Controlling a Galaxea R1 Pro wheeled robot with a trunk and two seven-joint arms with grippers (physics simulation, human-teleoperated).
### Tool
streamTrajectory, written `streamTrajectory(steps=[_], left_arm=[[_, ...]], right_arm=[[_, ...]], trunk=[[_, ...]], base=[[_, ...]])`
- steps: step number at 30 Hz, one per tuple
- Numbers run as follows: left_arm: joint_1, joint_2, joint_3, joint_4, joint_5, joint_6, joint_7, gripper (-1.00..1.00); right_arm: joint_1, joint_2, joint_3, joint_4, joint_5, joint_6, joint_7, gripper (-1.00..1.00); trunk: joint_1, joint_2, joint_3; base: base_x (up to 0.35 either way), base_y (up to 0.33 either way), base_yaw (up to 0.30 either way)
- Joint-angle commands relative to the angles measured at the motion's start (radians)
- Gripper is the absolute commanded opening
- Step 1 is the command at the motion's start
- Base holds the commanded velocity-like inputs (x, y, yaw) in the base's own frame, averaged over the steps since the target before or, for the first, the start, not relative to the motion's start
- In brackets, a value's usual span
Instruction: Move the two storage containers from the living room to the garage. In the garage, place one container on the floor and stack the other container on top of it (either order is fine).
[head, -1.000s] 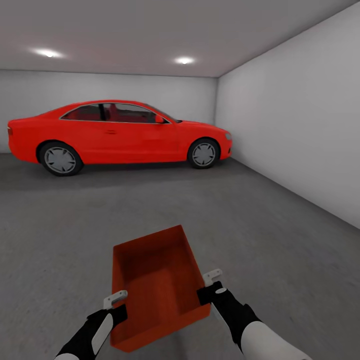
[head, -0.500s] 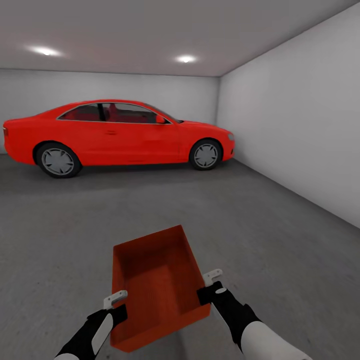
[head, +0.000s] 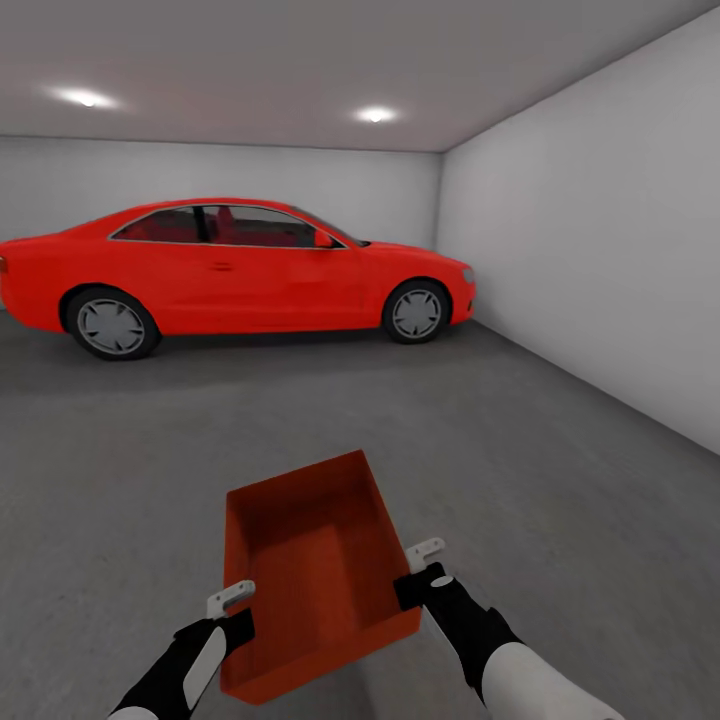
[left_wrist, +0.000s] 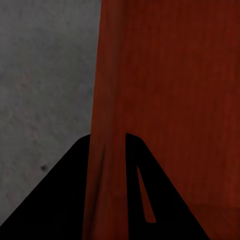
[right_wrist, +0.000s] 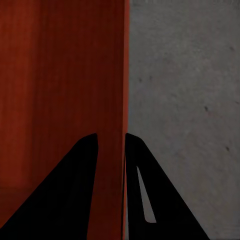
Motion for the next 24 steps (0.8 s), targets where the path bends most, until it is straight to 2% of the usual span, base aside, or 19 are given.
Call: streamTrajectory(steps=[1,24], left_arm=[[-0.001,0.000,0.008,-0.006,-0.002,0.005,0.008,-1.00],[-0.001,0.000,0.008,-0.006,-0.002,0.005,0.007,-1.00]], right_arm=[[0.000,-0.001,0.001,0.000,-0.010,0.007,0.073,-1.00],[0.000,-0.001,0.001,0.000,-0.009,0.007,0.073,-1.00]], trunk=[[0.000,0.000,-0.001],[0.000,0.000,-0.001]], base=[[0.308,0.123,0.000],[0.311,0.122,0.000]])
